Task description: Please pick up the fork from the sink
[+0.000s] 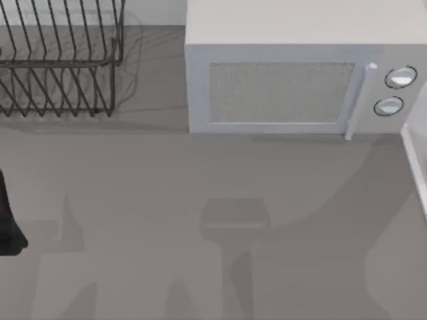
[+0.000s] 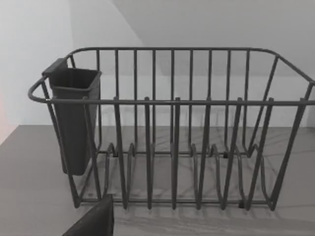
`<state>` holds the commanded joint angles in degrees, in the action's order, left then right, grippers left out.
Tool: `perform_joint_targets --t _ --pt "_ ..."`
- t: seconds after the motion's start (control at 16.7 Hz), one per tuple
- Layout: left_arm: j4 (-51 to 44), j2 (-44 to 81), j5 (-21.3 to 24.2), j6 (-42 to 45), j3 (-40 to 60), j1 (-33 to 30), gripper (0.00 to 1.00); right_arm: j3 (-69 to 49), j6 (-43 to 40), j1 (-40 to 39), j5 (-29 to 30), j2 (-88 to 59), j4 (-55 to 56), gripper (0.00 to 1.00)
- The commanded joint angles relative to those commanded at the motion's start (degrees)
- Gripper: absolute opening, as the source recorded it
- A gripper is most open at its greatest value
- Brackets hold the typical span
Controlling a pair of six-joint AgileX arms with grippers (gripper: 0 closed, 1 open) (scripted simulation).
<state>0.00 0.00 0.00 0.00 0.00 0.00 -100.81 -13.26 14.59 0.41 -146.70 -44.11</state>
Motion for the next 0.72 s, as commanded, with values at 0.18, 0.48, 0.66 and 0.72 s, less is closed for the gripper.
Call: perform_joint_targets --t 0.18,0.48,0.66,0.72 --pt "0.0 0.0 0.0 0.0 0.0 0.0 1.0 0.0 0.0 0.0 0.0 0.0 0.0 0.32" --pt "0.0 0.0 0.0 0.0 0.0 0.0 1.0 0.0 0.0 0.0 0.0 0.0 0.0 0.0" --pt "0.0 0.0 0.0 0.0 0.0 0.0 1.0 0.0 0.0 0.0 0.0 0.0 0.0 0.0" --pt "0.0 0.0 0.0 0.0 0.0 0.0 1.0 0.0 0.0 0.0 0.0 0.0 0.0 0.0"
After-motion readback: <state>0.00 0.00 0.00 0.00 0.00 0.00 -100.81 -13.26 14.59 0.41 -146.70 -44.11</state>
